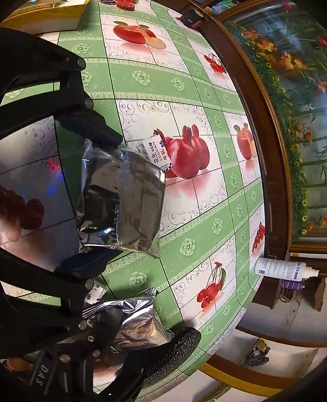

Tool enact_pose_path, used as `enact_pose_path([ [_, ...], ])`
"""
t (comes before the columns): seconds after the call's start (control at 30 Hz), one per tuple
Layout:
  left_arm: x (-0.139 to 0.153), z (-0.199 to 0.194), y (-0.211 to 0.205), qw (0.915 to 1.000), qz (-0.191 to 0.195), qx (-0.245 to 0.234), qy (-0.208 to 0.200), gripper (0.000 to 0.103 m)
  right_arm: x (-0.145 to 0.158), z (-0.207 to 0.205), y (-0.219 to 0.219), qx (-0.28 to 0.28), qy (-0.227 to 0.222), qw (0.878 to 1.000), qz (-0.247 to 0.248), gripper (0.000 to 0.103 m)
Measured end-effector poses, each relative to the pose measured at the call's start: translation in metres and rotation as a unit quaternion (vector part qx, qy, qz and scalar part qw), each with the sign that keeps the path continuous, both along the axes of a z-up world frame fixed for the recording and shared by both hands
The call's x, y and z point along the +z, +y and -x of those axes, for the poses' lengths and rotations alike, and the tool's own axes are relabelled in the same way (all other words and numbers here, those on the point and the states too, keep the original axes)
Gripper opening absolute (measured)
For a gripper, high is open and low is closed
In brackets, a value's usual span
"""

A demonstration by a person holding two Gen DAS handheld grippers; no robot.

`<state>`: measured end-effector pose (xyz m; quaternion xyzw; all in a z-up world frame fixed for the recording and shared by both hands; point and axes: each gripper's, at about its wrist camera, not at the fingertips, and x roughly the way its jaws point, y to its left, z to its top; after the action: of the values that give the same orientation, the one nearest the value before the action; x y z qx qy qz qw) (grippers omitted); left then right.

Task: Organize snacks
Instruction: 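Carry both silver foil packets over the tray with both tools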

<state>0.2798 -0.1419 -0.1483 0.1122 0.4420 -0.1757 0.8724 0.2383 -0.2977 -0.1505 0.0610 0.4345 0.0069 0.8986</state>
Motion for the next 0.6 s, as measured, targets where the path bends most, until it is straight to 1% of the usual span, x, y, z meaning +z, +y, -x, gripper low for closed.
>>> enact_pose_path([
  [0.03, 0.0, 0.002, 0.002, 1.0, 0.001, 0.0, -0.002, 0.072, 0.0, 0.001, -0.001, -0.003, -0.001, 1.0, -0.004, 0.065],
  [0.07, 0.001, 0.005, 0.004, 1.0, 0.001, -0.001, -0.004, 0.067, 0.0, 0.002, -0.002, -0.004, -0.002, 1.0, -0.006, 0.064],
  [0.13, 0.004, 0.013, 0.008, 1.0, 0.003, -0.001, -0.006, 0.062, 0.0, 0.006, -0.001, -0.003, -0.003, 1.0, -0.01, 0.064],
  [0.23, 0.008, 0.026, 0.022, 0.9996, 0.027, 0.004, 0.011, 0.061, 0.003, 0.014, 0.001, 0.001, -0.004, 1.0, -0.015, 0.063],
  [0.33, 0.014, 0.044, 0.041, 0.9982, 0.056, 0.014, 0.017, 0.061, 0.012, 0.03, 0.006, 0.007, -0.014, 1.0, -0.022, 0.063],
  [0.47, 0.029, 0.081, 0.07, 0.9957, 0.09, 0.02, 0.008, 0.061, 0.028, 0.057, 0.01, 0.01, -0.033, 0.999, -0.042, 0.063],
  [0.57, 0.04, 0.108, 0.094, 0.992, 0.12, 0.038, 0.005, 0.061, 0.041, 0.077, 0.014, 0.01, -0.049, 0.997, -0.066, 0.063],
  [0.6, 0.043, 0.117, 0.101, 0.9912, 0.124, 0.046, 0.0, 0.061, 0.045, 0.085, 0.016, 0.011, -0.054, 0.996, -0.077, 0.063],
])
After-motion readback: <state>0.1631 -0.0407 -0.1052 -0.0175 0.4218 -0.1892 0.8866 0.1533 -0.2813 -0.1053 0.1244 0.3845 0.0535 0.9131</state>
